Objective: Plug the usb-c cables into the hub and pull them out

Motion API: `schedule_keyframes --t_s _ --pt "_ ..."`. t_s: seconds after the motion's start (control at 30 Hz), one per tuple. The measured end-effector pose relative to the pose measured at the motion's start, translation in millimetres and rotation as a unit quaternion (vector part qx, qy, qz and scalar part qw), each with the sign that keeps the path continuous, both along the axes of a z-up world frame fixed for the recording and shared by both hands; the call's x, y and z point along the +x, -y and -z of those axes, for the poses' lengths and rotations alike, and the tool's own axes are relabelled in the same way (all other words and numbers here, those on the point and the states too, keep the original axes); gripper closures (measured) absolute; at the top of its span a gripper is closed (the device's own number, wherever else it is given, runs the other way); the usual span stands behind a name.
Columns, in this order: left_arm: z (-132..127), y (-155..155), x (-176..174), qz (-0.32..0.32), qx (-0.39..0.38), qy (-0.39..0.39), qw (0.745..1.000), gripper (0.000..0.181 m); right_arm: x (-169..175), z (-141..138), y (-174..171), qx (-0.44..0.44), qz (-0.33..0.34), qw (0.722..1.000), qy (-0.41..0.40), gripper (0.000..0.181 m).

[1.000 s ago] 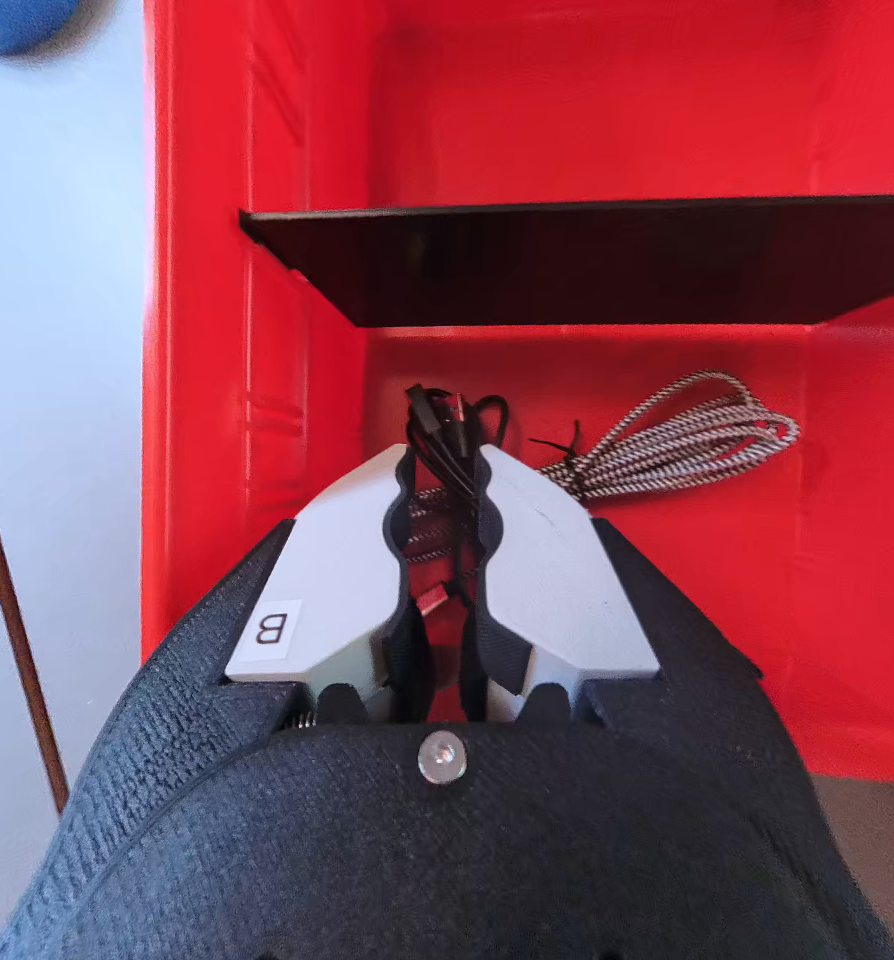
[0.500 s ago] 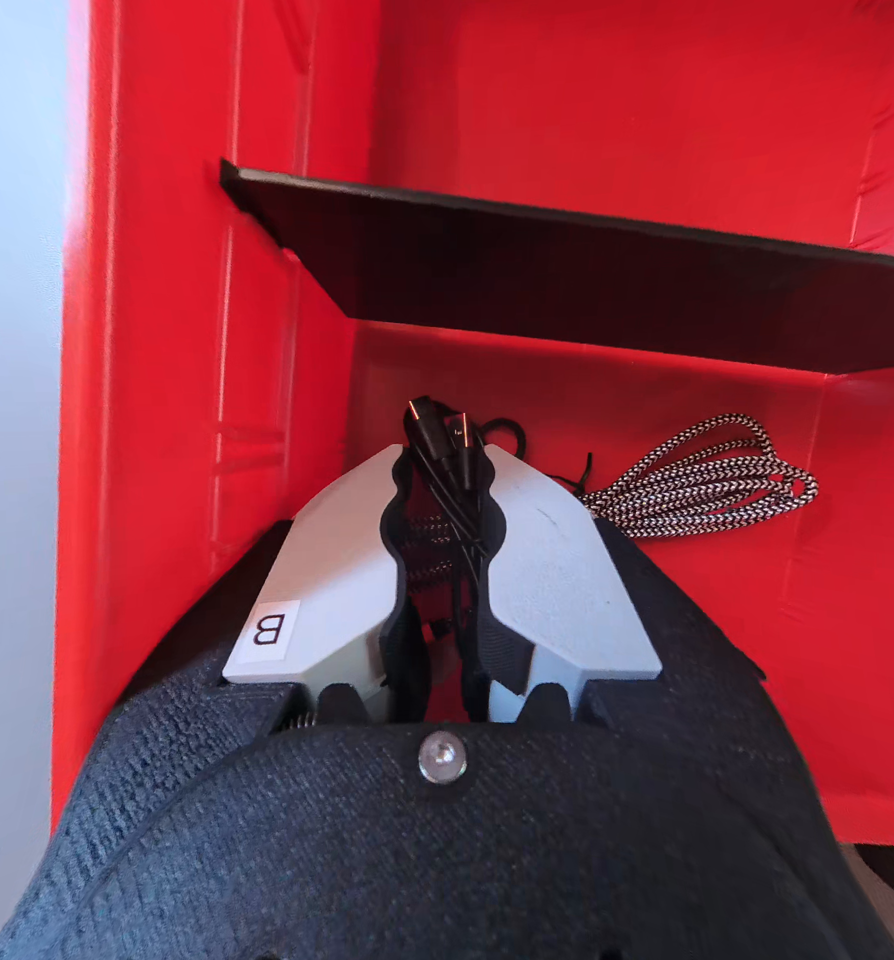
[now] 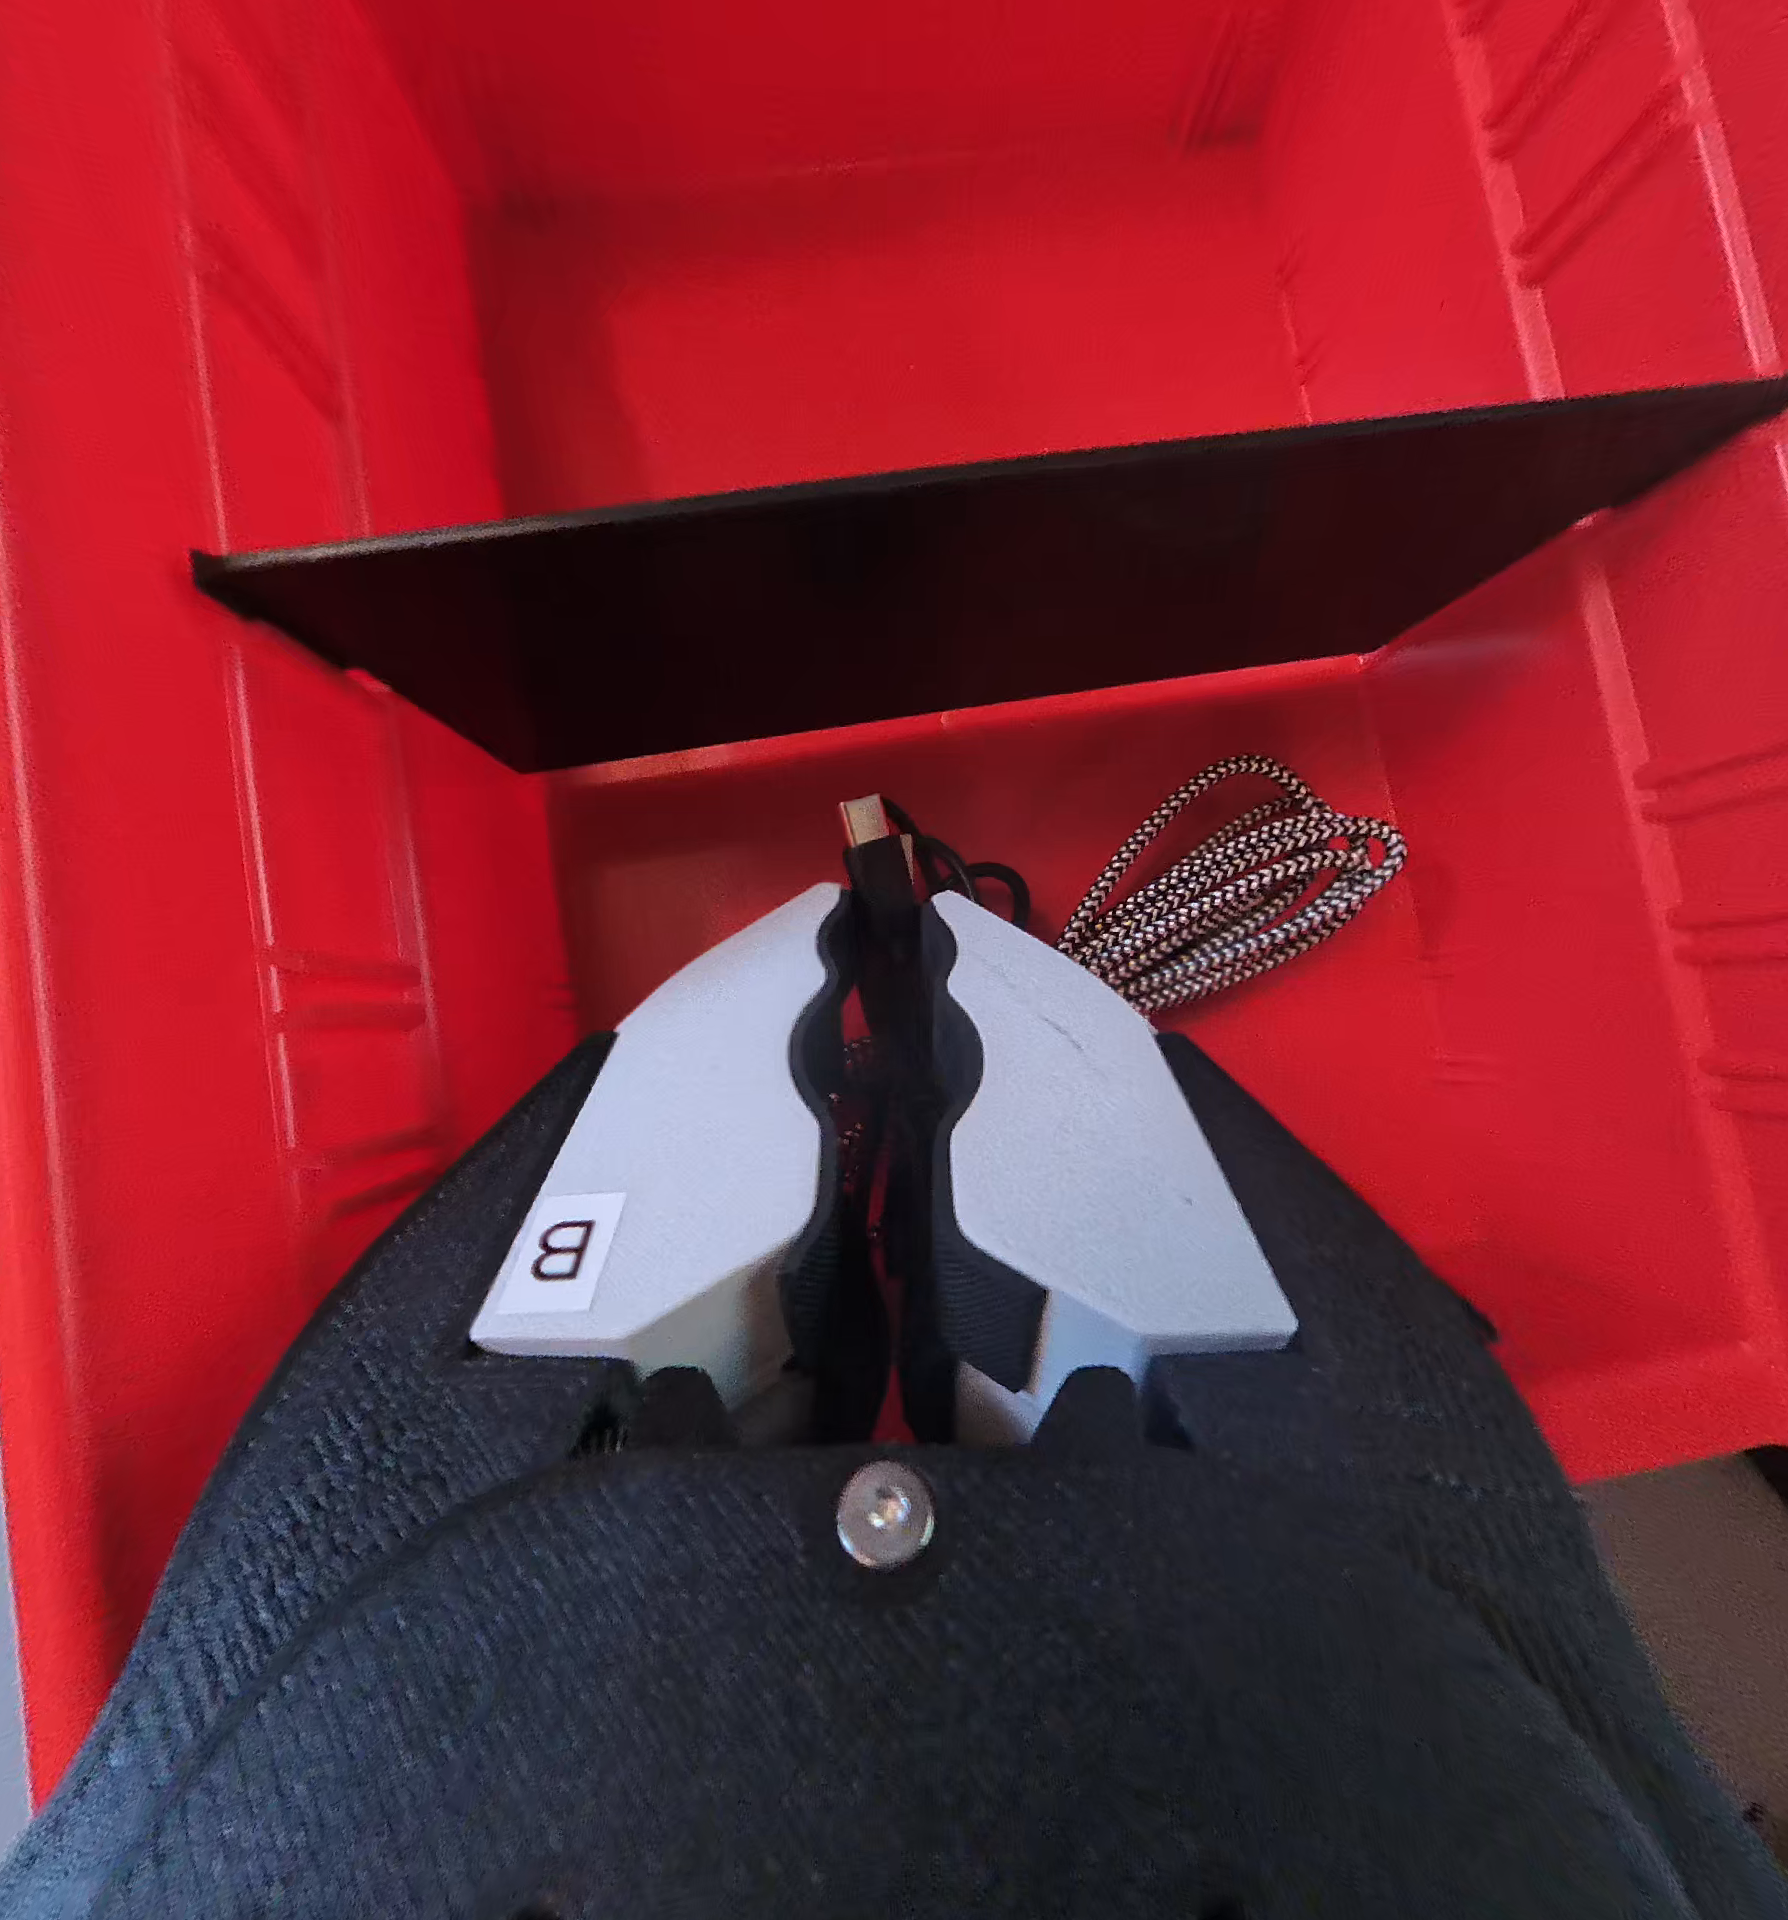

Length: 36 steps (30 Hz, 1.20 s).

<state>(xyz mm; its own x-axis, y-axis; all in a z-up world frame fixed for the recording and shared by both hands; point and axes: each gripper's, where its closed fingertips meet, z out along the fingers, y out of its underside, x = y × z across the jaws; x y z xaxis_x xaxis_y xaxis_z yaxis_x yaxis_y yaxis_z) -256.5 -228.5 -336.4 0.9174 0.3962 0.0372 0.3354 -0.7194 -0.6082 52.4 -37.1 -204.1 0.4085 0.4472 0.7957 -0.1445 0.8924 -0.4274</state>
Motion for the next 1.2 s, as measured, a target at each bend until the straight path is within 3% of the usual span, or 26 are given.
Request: schedule_keyframes --t_s 0.3,0.5,0.6,0.67,0.73,0.9,1.1,1.2 --pt "5.1 5.6 9.8 0.079 -0.076 -0.157 0.981 0.166 -0.7 0.9 1.9 0.003 -0.001 1.000 0.003 0.173" --pt "-5.9 -0.2 11.9 0.099 -0.073 -0.256 0.959 0.179 -2.0 2.7 3.2 0.005 -0.001 1.000 0.008 0.173" --pt "0.7 -2.4 17.4 0.100 -0.055 -0.200 0.973 0.179 -2.5 3.5 3.9 0.008 0.000 1.000 0.010 0.173" --pt "0.3 1.7 9.7 0.077 -0.066 -0.205 0.974 0.166 -2.7 3.9 4.1 0.009 0.000 1.000 0.011 0.173" --pt "-1.8 0.6 9.2 0.078 -0.063 -0.216 0.971 0.164 -3.1 4.5 4.1 0.008 0.000 1.000 0.013 0.173" --pt "-2.2 7.1 4.8 0.040 -0.075 -0.198 0.977 0.168 -3.6 5.6 4.2 0.008 0.000 1.000 0.015 0.173" --pt "8.8 6.3 8.1 0.017 -0.054 -0.077 0.995 0.172 -3.5 6.1 4.6 0.012 0.001 1.000 0.016 0.173" --pt "10.3 4.5 10.2 0.024 -0.043 -0.059 0.997 0.177 -3.5 6.5 4.8 0.014 0.001 1.000 0.016 0.173"
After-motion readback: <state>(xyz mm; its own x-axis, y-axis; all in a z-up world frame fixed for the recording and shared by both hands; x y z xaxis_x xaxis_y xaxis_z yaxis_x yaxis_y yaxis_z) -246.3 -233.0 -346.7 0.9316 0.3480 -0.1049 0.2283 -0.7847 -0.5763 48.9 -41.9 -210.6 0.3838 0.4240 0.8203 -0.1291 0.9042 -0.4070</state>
